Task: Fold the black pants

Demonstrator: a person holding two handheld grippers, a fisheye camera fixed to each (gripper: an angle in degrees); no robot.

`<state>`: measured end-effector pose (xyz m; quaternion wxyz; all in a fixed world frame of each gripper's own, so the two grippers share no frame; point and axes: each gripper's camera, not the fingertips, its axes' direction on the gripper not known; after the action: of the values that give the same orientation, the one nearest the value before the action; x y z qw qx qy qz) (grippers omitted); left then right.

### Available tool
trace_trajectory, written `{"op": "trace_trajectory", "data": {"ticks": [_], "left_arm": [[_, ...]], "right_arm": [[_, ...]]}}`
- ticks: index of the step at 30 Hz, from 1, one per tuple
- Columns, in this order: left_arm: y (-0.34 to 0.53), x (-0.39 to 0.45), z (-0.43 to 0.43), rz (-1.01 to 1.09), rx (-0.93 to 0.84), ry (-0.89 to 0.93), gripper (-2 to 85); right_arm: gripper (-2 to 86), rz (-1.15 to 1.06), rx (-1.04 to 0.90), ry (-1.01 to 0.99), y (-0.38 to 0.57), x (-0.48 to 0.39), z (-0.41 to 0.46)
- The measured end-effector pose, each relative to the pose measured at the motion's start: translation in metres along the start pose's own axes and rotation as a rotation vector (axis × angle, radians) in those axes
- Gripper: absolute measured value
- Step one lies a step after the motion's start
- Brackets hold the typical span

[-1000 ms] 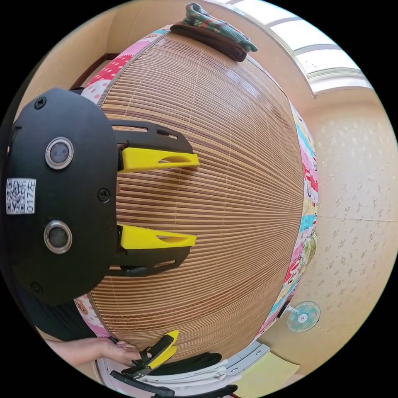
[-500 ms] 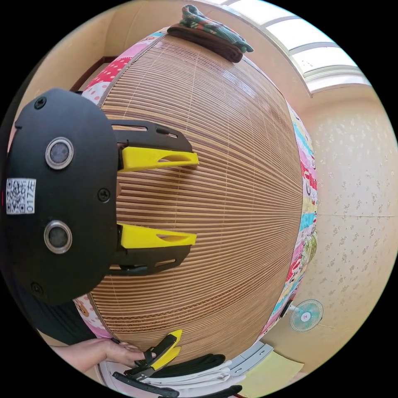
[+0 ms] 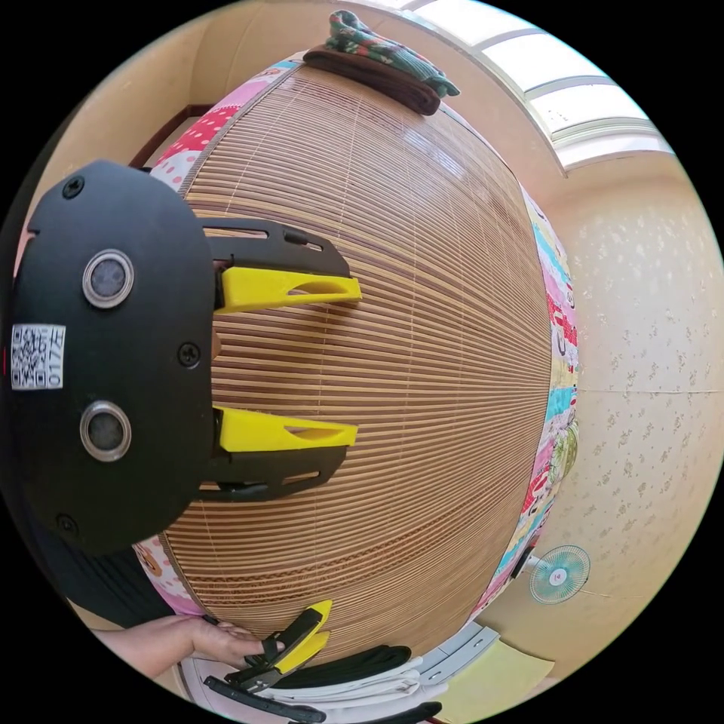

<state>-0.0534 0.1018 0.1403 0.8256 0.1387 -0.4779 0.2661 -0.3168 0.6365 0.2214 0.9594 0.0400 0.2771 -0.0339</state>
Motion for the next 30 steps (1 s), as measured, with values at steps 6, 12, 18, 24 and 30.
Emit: {"op": "trace_trajectory", "data": {"ticks": [6, 12, 18, 24, 30], "left_arm": [[-0.007, 0.010, -0.008, 0.001, 0.001, -0.002, 21.2], [-0.016, 0.020, -0.018, 0.000, 0.002, -0.004, 21.2], [-0.026, 0.029, -0.029, 0.000, 0.004, -0.004, 21.2], [-0.037, 0.039, -0.042, -0.001, 0.006, -0.004, 21.2], [-0.049, 0.046, -0.057, -0.002, 0.007, -0.004, 21.2]], "right_arm": [[24.1, -0.001, 0.001, 0.003, 0.010, 0.017, -0.002], [24.1, -0.002, 0.001, 0.006, 0.018, 0.033, -0.005], [24.1, -0.005, 0.000, 0.014, 0.024, 0.045, -0.008], [24.1, -0.006, 0.001, 0.016, 0.028, 0.057, -0.011], [24.1, -0.009, 0.004, 0.020, 0.032, 0.067, -0.014]]}}
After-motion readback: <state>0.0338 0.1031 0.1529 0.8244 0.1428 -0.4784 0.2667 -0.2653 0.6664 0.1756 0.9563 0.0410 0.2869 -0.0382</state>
